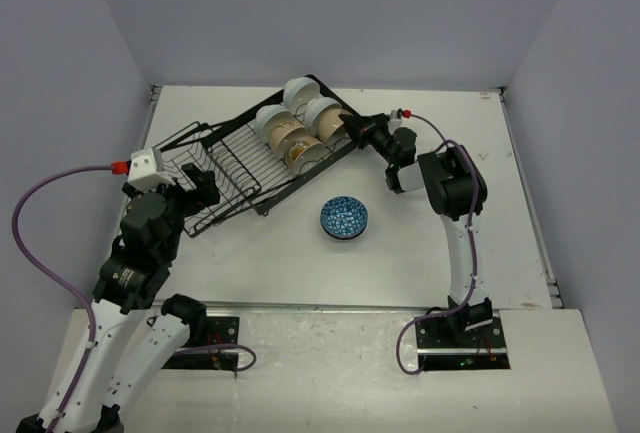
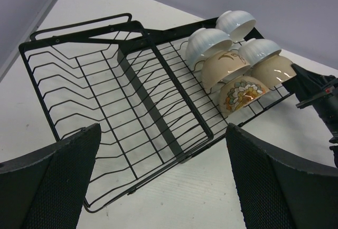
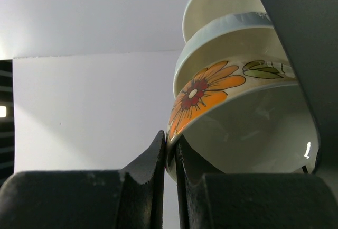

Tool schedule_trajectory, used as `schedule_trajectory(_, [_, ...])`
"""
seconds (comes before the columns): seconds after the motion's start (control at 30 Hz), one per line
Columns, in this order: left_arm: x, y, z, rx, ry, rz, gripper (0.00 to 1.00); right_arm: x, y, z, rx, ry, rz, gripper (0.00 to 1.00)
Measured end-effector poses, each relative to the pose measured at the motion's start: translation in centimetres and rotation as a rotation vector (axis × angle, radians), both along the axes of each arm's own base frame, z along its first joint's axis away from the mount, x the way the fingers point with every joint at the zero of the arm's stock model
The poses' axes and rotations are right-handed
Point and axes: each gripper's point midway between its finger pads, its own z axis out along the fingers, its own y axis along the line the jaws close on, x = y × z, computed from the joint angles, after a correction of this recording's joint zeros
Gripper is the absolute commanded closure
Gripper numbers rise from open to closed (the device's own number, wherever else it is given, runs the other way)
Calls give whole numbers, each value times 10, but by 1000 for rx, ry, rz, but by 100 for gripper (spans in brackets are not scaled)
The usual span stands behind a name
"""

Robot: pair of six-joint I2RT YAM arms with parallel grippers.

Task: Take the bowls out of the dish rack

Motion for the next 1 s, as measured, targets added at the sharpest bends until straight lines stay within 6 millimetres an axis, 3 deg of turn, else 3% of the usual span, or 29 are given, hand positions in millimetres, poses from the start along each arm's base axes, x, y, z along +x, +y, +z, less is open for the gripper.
schedule_trajectory(0.67, [0,0,0,-1,-1,-5,0,-5,-4,-1,-1,7,39,100])
schedule_trajectory(1.0, [0,1,0,-1,-1,-1,0,1,-5,24,4,-46,71,100])
